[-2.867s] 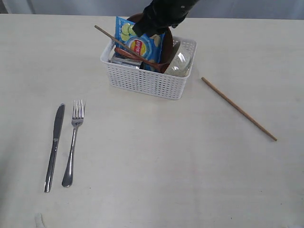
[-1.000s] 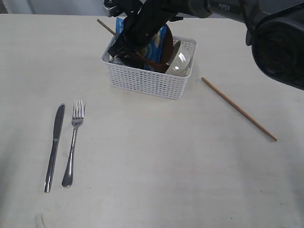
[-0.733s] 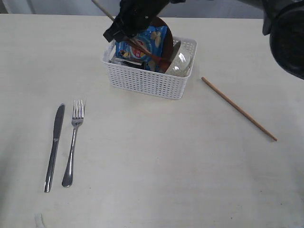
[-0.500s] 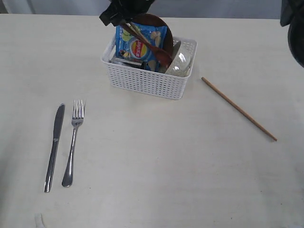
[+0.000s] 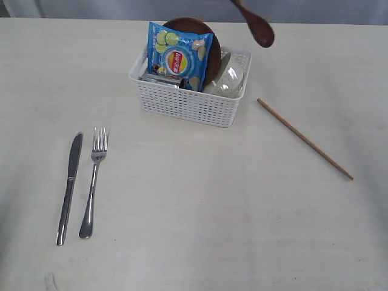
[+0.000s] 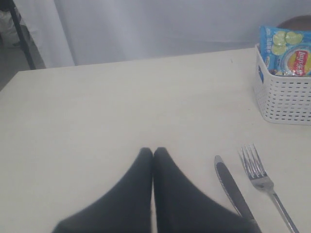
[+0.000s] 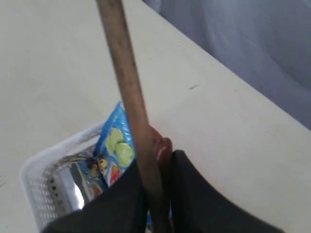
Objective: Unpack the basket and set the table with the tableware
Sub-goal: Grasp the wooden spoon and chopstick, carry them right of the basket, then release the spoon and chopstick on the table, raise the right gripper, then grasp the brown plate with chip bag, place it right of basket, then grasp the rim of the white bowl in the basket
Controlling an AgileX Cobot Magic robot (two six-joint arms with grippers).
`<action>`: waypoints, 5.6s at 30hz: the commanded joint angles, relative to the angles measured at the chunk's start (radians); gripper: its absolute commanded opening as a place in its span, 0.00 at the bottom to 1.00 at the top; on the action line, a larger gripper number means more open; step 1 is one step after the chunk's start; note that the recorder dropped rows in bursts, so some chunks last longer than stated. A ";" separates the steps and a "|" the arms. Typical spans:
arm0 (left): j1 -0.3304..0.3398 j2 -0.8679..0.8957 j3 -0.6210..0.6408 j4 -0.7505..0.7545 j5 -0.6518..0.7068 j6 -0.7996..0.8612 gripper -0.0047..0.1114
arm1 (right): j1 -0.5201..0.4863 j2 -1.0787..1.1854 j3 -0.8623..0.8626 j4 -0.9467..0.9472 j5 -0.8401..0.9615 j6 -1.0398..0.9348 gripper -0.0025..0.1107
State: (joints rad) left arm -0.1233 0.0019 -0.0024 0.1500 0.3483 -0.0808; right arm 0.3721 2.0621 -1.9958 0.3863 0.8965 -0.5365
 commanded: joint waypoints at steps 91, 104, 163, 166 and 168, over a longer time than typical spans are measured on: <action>-0.005 -0.002 0.002 0.004 -0.001 -0.002 0.04 | -0.111 0.234 0.086 0.437 0.063 -0.556 0.56; -0.005 -0.002 0.002 0.004 -0.001 -0.002 0.04 | -0.111 0.235 0.086 0.449 0.152 -0.552 0.11; -0.005 -0.002 0.002 0.004 -0.001 -0.002 0.04 | -0.754 0.198 0.066 0.552 0.325 0.104 0.39; -0.005 -0.002 0.002 0.004 -0.001 -0.002 0.04 | -0.703 0.110 0.066 0.544 0.325 0.106 0.36; -0.005 -0.002 0.002 -0.004 -0.001 -0.002 0.04 | -0.655 0.048 0.066 0.514 0.325 0.142 0.36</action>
State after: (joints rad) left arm -0.1233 0.0019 -0.0024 0.1500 0.3483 -0.0808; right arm -0.3389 2.1893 -1.9276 0.9123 1.1943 -0.4159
